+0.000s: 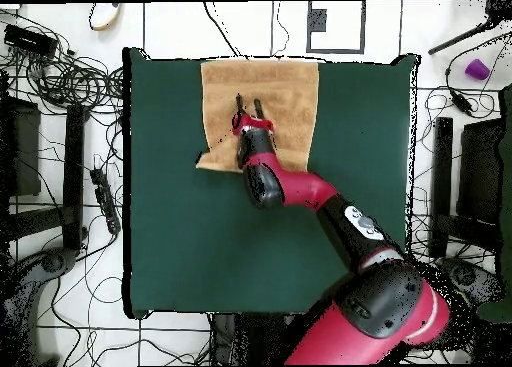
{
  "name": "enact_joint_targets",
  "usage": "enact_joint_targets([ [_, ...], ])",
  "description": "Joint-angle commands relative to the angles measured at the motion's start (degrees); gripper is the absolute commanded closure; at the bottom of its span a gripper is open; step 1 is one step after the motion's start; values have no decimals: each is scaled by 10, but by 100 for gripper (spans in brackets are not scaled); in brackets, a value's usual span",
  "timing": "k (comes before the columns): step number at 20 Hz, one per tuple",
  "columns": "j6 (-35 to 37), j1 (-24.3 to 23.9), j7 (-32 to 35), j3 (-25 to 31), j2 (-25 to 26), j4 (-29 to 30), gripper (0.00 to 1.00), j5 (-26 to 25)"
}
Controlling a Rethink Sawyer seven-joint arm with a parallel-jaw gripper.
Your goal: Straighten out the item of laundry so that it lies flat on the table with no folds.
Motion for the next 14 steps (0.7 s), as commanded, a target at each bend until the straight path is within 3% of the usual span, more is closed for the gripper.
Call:
enact_joint_targets([
  [1,184,59,40,-48,85,-154,0,105],
  [5,161,72,55,-104,45,-85,0,152],
  [6,146,61,62,-99,42,-67,0,145],
  [11,173,-20,47,-43,37,-1,0,29],
  [14,158,-38,54,-38,34,21,0,-16],
])
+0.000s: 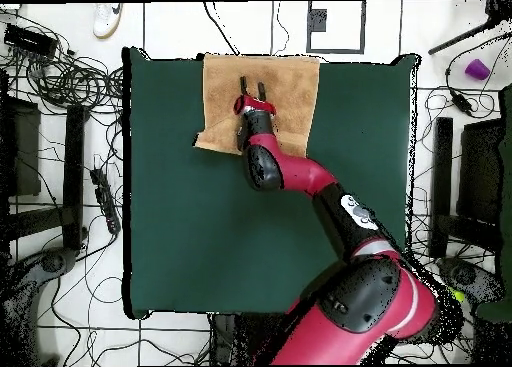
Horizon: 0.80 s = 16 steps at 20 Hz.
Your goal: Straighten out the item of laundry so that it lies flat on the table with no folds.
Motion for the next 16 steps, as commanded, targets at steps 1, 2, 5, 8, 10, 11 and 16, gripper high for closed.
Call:
enact_joint_targets([
  [1,132,-56,54,-33,37,60,0,-59],
  [2,130,-57,60,-34,35,67,0,-58],
  [5,147,-81,71,-16,27,94,0,-67],
  [8,172,-94,73,-5,7,118,0,-53],
  [10,177,-102,75,4,0,126,0,-46],
  [11,172,-103,78,5,-4,129,0,-43],
  [16,125,-90,99,-7,-14,137,0,-22],
])
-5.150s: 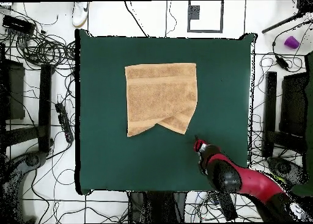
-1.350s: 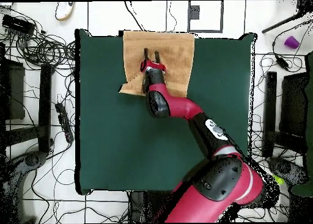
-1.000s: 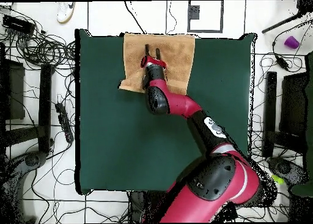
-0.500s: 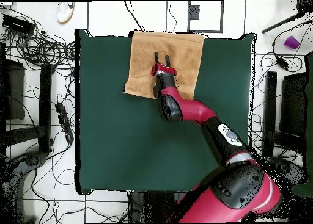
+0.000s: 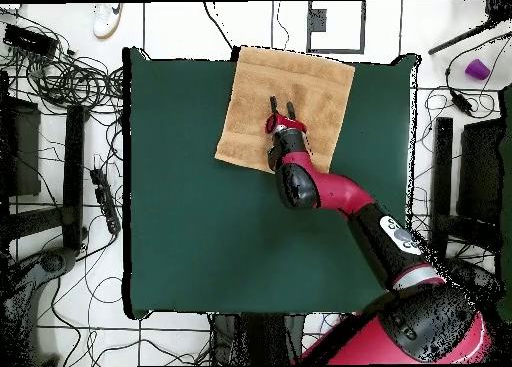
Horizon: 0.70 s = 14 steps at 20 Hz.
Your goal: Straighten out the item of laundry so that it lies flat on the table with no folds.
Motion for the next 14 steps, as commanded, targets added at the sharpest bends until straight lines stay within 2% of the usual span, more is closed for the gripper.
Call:
enact_joint_targets([
  [1,74,17,101,-22,17,57,0,36],
  [7,34,41,102,-50,-13,76,0,68],
  [11,41,50,99,-63,-31,84,0,86],
  [14,75,43,100,-51,-69,106,0,103],
])
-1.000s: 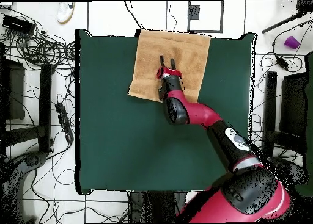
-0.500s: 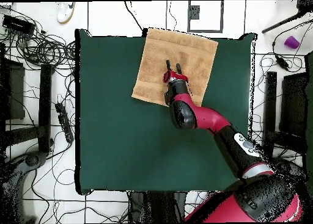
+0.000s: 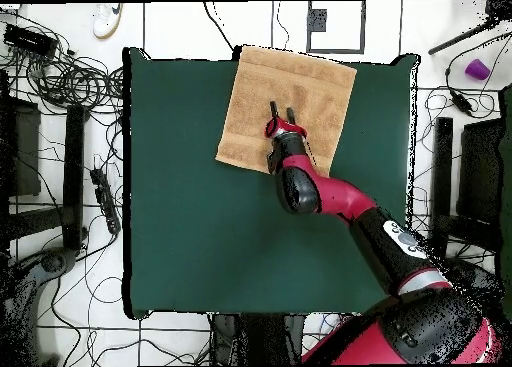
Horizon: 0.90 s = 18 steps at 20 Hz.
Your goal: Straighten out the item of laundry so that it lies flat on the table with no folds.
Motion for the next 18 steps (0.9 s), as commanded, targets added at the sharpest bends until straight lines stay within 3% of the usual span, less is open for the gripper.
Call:
enact_joint_targets([
  [1,89,24,101,-16,-51,76,0,55],
  [8,189,-27,131,83,-219,185,0,134],
  [15,243,-91,106,152,-278,265,0,155],
  [18,274,-153,82,195,-283,337,0,144],
])
